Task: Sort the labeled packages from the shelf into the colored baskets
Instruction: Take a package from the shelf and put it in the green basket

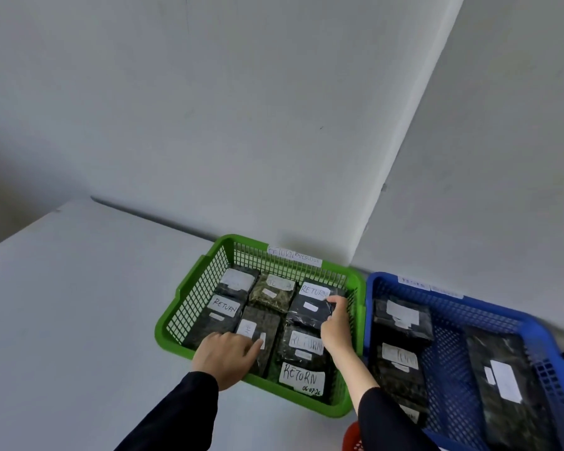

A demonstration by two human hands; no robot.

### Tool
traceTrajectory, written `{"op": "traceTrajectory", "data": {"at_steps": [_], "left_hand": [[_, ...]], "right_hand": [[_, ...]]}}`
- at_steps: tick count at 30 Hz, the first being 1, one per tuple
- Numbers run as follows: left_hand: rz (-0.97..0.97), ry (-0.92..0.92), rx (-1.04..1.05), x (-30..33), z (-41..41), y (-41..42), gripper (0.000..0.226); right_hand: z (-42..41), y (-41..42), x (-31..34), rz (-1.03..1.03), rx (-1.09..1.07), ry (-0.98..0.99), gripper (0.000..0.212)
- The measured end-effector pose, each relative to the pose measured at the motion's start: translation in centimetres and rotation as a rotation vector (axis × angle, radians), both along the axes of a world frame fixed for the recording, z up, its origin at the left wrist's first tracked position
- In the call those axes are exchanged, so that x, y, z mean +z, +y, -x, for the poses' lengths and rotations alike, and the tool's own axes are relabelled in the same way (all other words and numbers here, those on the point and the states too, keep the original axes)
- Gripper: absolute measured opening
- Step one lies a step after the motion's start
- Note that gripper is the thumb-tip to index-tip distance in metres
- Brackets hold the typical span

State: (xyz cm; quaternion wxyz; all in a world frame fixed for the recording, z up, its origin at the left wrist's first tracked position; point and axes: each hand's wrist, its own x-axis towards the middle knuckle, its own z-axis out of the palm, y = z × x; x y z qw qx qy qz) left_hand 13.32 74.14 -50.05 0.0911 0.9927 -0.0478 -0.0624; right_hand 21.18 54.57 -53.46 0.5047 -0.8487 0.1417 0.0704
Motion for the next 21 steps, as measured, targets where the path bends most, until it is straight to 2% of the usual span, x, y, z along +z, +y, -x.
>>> {"op": "traceTrajectory", "data": {"at_steps": [3,6,8,10,13,17,21], "left_hand": [[-0.006,-0.058,-0.019,-0.1,0.2,0.1,0.053],[-0.013,-0.065,-0.024,-0.2,0.3,0.1,0.056],[-0.011,-0.077,-0.021,-0.2,0.3,0.0,0.063],[-0.011,-0.076,-0.017,-0.3,0.2,0.0,0.064],[0.003,-0.043,-0.001,-0.4,0.4,0.1,0.055],[-0.003,-0.039,-0.005,-0.6,0.3,0.2,0.065],[-0.024,0.014,0.001,-0.6,0.2,0.2,0.047]], "right_hand": [[0.6,0.7,-0.6,0.125,0.033,-0.014,0.060],[1.7,1.7,-1.5,0.446,0.101,-0.127,0.066],[2.0,2.2,-1.5,0.567,0.166,-0.203,0.067],[1.9,2.4,-1.0,0.597,0.250,-0.178,0.057],[1.6,1.9,-1.1,0.633,0.383,-0.054,0.048],[1.4,1.3,-1.7,0.635,0.412,0.015,0.047],[1.3,1.4,-1.7,0.704,0.437,0.076,0.051]]}}
